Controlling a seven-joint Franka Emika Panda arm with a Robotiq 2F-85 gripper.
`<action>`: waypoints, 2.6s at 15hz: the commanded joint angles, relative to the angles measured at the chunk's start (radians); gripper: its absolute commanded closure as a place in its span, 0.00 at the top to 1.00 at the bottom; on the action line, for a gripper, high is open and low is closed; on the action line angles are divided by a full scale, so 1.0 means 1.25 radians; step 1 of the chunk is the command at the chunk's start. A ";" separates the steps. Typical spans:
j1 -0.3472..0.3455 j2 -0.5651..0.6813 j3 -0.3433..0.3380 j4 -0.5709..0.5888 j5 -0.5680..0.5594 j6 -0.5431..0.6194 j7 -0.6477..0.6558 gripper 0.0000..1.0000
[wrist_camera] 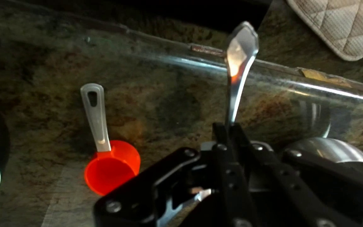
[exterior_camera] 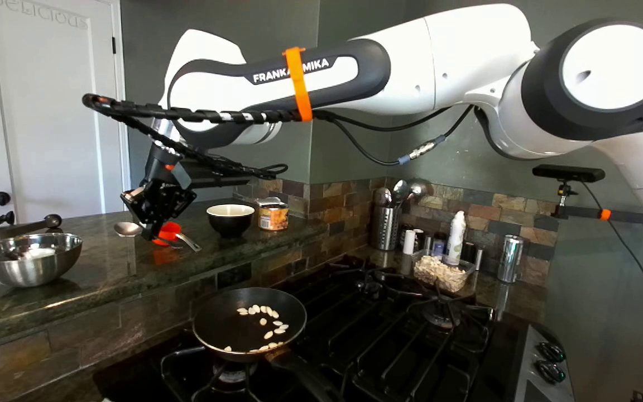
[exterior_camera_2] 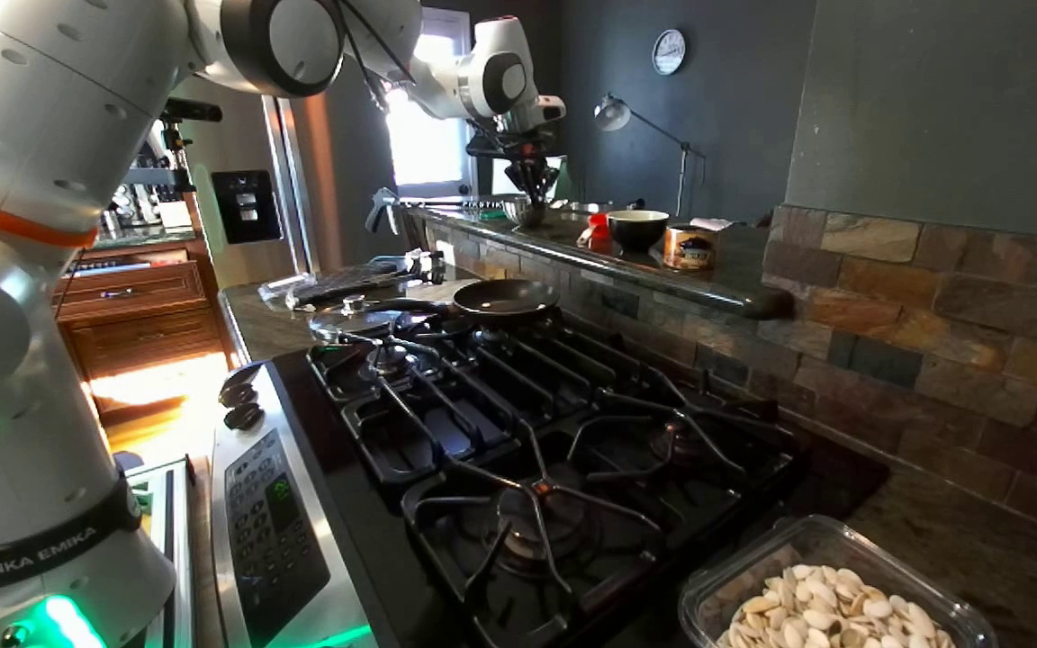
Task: Use the silver spoon to put some contents from the pan in the black and white bowl then place the spoon back on the counter.
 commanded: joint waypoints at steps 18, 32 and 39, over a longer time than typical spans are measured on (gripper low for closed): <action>0.105 0.076 -0.172 0.051 0.025 0.038 -0.136 0.02; 0.099 0.152 -0.156 0.152 0.025 0.031 -0.227 0.40; 0.096 0.150 -0.156 0.155 0.028 0.029 -0.230 0.90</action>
